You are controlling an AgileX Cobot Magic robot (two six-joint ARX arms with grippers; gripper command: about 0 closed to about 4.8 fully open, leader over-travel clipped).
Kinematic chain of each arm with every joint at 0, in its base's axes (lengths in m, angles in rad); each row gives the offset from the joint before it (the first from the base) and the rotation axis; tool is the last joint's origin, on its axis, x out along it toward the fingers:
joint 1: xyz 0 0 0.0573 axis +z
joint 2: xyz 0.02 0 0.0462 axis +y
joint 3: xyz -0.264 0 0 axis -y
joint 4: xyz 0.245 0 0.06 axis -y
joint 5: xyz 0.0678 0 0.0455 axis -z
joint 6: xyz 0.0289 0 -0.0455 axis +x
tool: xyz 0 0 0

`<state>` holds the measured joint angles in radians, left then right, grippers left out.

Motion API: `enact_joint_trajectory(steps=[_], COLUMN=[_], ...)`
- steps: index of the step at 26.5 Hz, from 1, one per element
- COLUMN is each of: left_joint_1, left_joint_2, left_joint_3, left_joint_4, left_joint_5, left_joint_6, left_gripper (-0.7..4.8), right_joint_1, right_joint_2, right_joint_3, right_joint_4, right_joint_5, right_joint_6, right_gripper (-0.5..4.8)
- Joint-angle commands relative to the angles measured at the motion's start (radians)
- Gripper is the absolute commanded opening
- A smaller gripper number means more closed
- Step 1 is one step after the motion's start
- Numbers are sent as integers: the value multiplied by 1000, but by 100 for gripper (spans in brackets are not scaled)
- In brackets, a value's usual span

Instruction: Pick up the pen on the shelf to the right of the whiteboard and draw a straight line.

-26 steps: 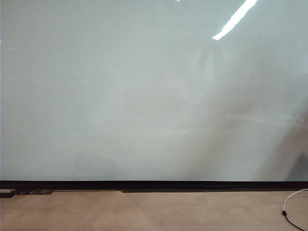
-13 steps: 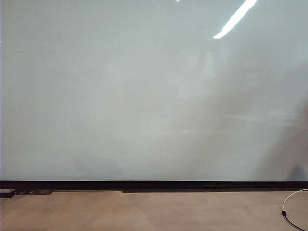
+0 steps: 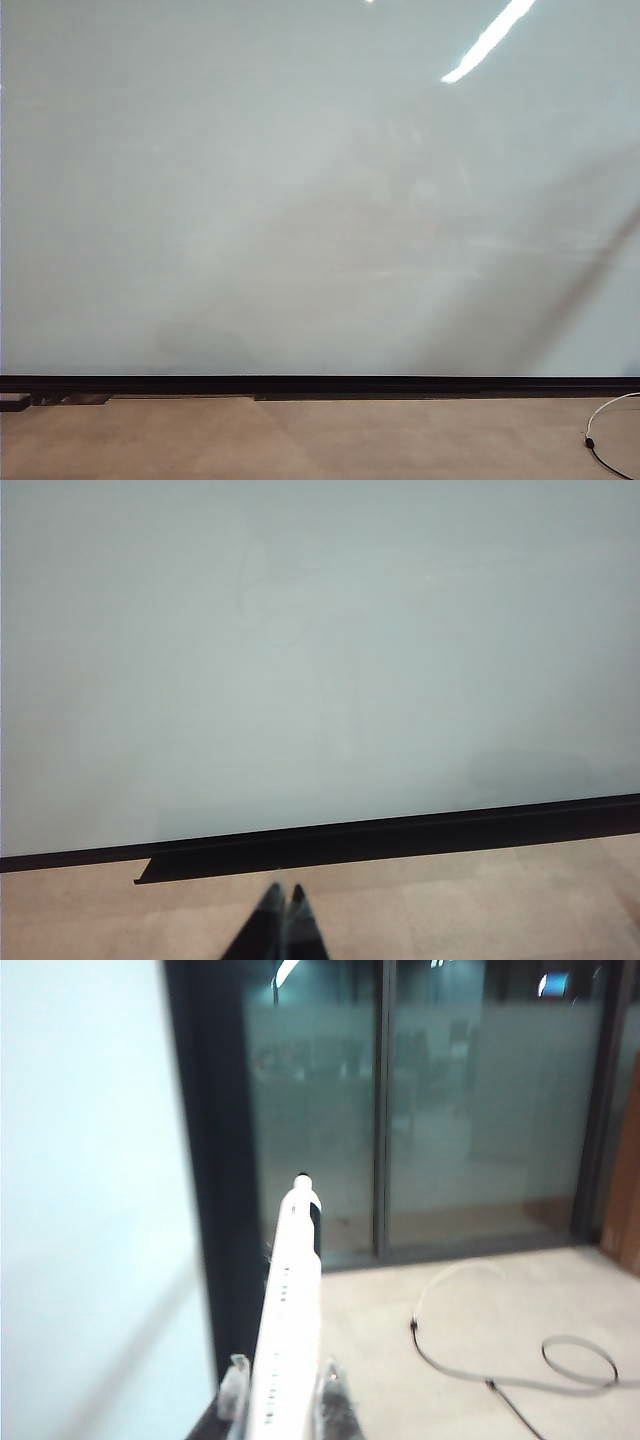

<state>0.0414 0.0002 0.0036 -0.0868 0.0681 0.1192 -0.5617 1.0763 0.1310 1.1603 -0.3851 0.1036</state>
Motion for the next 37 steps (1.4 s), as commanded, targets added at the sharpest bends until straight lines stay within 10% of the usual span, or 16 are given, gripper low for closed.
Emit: enact_joint_trajectory(steps=[1, 5, 12, 24, 37], left_joint_1=[0, 0, 0, 0, 0], left_joint_2=[0, 0, 0, 0, 0], left_joint_3=[3, 3, 3, 3, 3], left_joint_4=[13, 13, 13, 13, 13], left_joint_5=[1, -1, 3, 3, 3], left_joint_6=[1, 1, 1, 1, 1], left_gripper=[-5, -5, -5, -5, -5], right_joint_1=[29, 111, 369, 1024, 1148], right_joint_2=[-297, -590, -770, -93, 391], right_joint_3=[-12, 28, 29, 80, 346], right_joint_4=[-382, -836, -1052, -462, -220], right_joint_5=[13, 16, 28, 322, 252], right_joint_6=[6, -2, -29, -33, -25], right_gripper=[-3, -4, -4, -4, -4])
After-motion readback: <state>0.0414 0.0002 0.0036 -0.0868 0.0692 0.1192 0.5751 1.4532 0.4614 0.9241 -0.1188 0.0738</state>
